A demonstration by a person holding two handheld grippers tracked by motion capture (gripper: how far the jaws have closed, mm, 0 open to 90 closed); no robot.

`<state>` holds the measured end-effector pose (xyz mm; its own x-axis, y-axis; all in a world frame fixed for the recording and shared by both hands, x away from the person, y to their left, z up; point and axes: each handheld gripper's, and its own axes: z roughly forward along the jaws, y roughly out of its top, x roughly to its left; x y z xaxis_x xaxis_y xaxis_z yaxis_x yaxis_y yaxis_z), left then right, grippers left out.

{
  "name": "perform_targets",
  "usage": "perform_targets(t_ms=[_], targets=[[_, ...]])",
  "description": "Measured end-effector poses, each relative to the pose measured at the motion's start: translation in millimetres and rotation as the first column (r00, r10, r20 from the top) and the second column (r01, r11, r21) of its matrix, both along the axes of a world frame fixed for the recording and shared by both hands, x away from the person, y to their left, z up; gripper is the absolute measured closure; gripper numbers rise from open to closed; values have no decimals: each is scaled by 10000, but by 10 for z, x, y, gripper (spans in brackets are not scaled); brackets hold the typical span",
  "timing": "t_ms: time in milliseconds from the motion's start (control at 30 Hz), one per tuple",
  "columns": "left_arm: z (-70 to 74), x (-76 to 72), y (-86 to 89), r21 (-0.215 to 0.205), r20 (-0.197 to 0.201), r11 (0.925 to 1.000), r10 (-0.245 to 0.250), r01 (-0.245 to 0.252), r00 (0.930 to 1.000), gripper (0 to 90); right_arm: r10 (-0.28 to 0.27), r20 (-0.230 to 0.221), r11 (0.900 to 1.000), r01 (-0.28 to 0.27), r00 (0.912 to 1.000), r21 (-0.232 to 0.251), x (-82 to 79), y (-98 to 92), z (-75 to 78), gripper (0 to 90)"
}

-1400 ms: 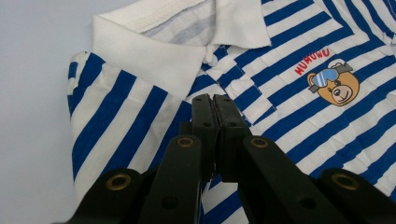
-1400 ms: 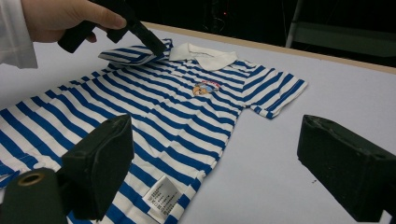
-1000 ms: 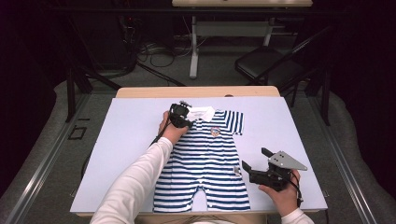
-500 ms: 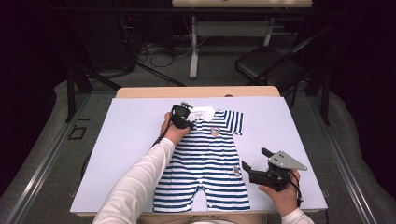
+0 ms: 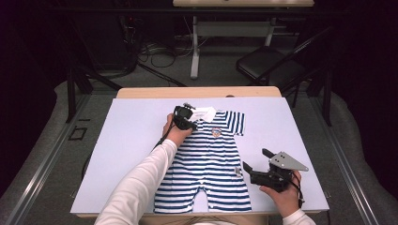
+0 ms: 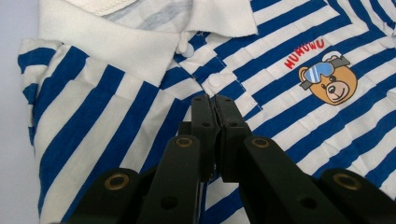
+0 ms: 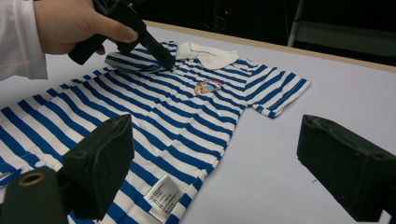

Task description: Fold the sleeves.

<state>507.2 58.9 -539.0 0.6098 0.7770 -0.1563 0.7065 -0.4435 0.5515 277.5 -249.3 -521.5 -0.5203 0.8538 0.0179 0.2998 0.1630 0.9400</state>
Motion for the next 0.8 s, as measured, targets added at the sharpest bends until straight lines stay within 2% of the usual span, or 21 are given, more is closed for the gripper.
perform_targets(t_ms=[267, 367, 800], targets=[[-13, -1, -3, -152, -125, 9999, 8, -10, 9999, 855, -8, -10, 10000, 8, 10000, 23, -1, 0, 0, 108], [-2, -3, -3, -287, -130, 9996, 24, -28, 9999, 820, -8, -8, 10000, 8, 10000, 13, -2, 0, 0, 108], [58, -3, 32, -182, 473, 9997, 142, -133, 9988, 603, 2, 14, 10000, -2, 10000, -10, -2, 1, 1, 110]])
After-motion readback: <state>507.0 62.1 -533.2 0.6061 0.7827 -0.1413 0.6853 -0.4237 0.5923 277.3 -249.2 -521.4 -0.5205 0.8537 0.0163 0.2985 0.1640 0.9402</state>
